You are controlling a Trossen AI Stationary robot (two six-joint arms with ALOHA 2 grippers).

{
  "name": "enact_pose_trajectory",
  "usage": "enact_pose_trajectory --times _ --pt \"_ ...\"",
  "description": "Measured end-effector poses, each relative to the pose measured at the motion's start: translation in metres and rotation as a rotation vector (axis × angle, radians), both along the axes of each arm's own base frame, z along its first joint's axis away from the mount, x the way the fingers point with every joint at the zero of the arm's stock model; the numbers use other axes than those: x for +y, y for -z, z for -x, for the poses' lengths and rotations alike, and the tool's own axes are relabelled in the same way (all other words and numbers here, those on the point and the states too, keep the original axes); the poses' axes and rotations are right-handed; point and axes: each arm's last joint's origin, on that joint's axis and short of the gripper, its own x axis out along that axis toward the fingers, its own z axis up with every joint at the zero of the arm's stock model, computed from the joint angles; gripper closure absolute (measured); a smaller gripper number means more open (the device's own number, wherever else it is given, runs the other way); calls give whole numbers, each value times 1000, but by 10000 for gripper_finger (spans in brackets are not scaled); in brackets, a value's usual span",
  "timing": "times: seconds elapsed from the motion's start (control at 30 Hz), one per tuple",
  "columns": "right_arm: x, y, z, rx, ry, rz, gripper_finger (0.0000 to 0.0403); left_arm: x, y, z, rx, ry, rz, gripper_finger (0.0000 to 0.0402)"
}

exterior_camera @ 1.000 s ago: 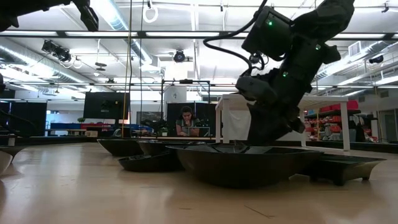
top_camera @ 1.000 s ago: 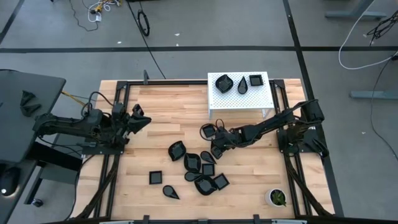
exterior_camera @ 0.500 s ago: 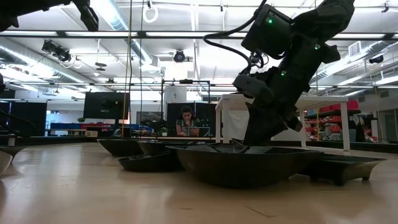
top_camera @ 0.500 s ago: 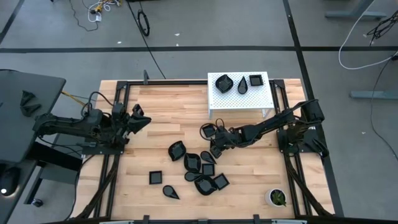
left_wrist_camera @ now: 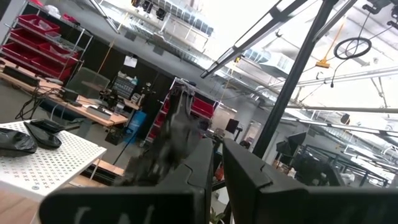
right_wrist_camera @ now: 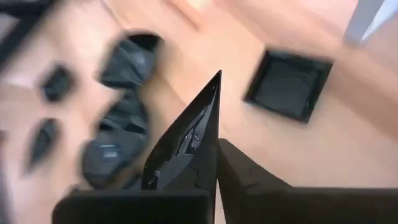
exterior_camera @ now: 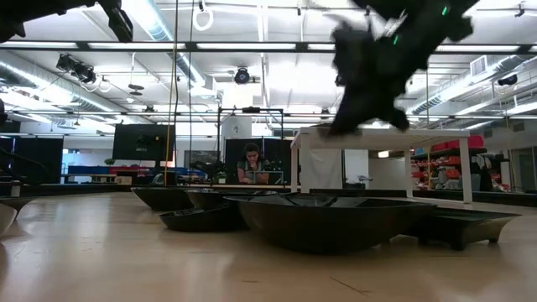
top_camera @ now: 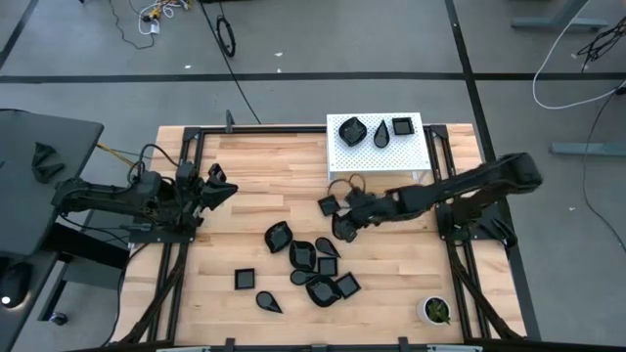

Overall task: Pick & Place Mini shaped plates
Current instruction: Stack the drop shaped plate on top of the drop shaped plates on the shelf

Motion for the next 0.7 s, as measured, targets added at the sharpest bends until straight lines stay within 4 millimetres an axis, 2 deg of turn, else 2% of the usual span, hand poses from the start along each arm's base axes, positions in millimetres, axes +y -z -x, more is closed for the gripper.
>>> enact_pose_trajectory --times 0.17,0.23,0.3,0.37,0.53,0.7 --pt "-8 -62 26 -268 -11 23 398 0 0 0 0 0 0 360" --pt "-17 -86 35 -412 25 78 400 0 0 0 0 0 0 360" --pt "-29 -101 46 -481 84 157 400 0 0 0 -1 0 0 360" --pt "-47 -105 57 -446 155 224 400 0 0 0 0 0 0 360" --pt "-102 -93 84 -198 361 340 401 0 0 0 0 0 0 360" --pt "-142 -86 101 -75 487 409 398 0 0 0 -1 0 0 360"
